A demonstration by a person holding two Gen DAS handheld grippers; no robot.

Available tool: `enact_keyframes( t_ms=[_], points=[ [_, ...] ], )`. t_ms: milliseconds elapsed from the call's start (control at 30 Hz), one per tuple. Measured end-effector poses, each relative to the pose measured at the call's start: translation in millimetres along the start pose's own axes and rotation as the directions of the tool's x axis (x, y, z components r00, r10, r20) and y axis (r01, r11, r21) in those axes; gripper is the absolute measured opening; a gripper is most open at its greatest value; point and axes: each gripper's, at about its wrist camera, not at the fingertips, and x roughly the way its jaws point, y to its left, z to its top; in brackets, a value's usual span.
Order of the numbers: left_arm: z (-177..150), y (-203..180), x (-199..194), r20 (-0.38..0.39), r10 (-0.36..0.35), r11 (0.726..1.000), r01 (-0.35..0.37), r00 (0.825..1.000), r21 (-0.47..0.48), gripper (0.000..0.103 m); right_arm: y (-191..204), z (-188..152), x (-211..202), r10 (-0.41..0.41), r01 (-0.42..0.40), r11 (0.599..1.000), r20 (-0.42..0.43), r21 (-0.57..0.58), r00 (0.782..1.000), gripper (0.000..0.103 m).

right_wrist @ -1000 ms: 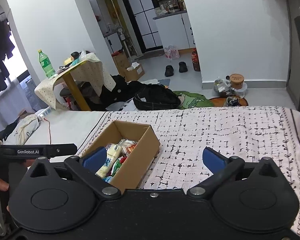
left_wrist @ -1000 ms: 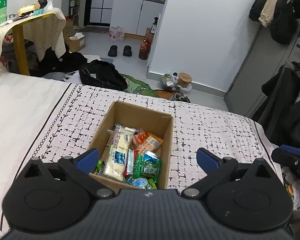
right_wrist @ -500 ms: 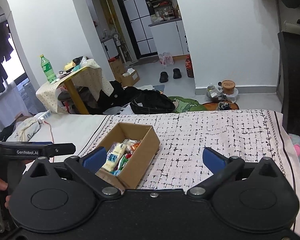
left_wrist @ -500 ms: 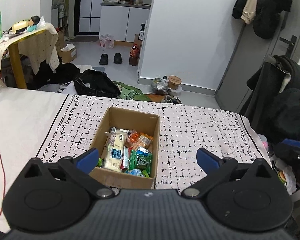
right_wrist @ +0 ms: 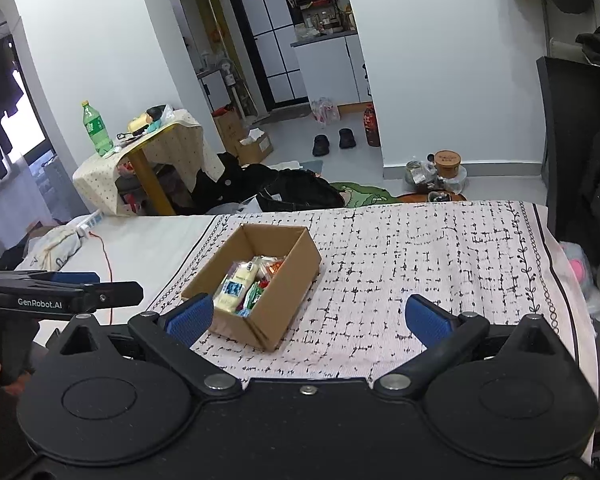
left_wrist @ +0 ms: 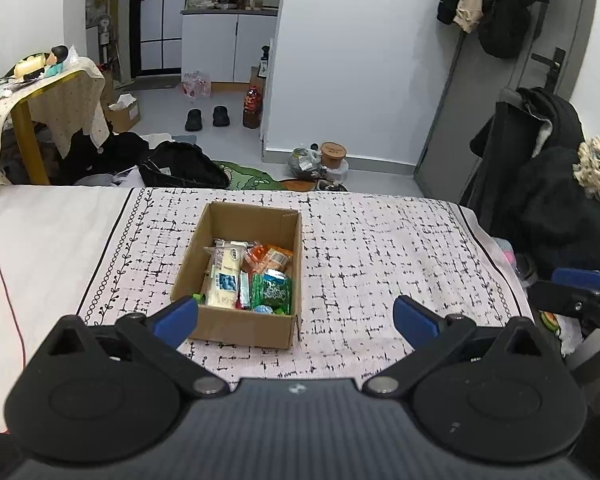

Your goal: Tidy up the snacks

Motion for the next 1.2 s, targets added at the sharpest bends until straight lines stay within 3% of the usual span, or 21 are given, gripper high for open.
enact_keyframes(
  t_ms=[333, 1200],
  points=[
    [-8.6, -2.5, -13.6, -0.003, -0.019, 1.0, 0.019, 1.0, 0.01, 0.103, 9.6, -9.0, -18.9, -0.01, 0.01, 1.0, 0.02, 0.009, 1.0, 0.103],
    [-13.0, -7.3, -21.1, 0.009, -0.016, 0.999, 0.016, 1.0, 0.03, 0.103, 11.6, -18.6, -20.8, 0.01, -0.01, 1.0, -0.002, 0.0, 1.0, 0.103]
  ],
)
